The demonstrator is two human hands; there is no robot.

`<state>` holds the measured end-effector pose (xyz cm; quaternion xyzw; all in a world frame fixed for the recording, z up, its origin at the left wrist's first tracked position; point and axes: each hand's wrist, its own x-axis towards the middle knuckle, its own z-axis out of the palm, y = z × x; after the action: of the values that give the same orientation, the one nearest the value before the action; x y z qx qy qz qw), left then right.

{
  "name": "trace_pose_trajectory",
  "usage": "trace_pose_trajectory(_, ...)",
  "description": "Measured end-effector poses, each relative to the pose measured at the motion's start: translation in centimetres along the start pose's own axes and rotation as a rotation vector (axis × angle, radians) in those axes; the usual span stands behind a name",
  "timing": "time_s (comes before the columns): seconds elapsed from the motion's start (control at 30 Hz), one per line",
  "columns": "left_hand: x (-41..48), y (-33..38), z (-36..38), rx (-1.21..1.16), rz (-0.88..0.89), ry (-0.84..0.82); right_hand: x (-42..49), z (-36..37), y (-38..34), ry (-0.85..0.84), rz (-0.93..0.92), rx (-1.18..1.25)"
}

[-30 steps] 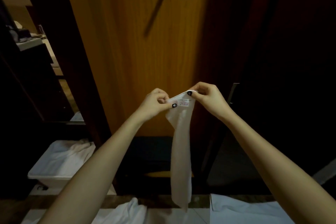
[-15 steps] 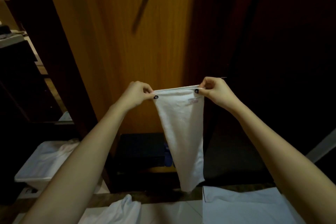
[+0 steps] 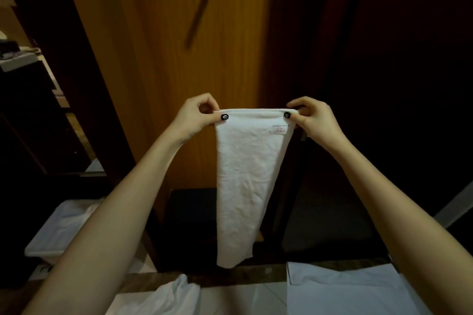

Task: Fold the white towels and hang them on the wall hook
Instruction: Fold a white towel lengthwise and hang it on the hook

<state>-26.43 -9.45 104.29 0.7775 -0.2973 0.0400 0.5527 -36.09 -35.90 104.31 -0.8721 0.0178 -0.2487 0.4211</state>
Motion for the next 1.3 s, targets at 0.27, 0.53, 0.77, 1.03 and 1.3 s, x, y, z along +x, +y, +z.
trace_pose_trajectory(0.27, -0.1, -0.6, 0.4, 0.233, -0.127, 0.045, -0.4, 1.3, 0.3, -0.093, -0.004, -0.148)
trace_pose_trajectory(0.53, -1.4, -0.8, 2.5, -0.133, -0.212, 0.189, -1.2, 2.5, -2.2, -0.26, -0.033, 0.046)
trace_pose_trajectory(0.77, -1.5, 1.5, 2.2, -0.197, -0.144, 0.076, -0.8, 2.9, -5.0, -0.345, 0.063, 0.202)
trace_pose_trajectory(1.03, -0.8, 1.5, 1.0, -0.107, -0.107, 0.206, -0.5, 2.1, -6.3, -0.269, -0.114, -0.161)
trace_pose_trajectory(1.3, -1.0, 1.7, 2.0, -0.077, -0.044, 0.15, 0.1, 3.4, -7.4, -0.261, -0.217, -0.39)
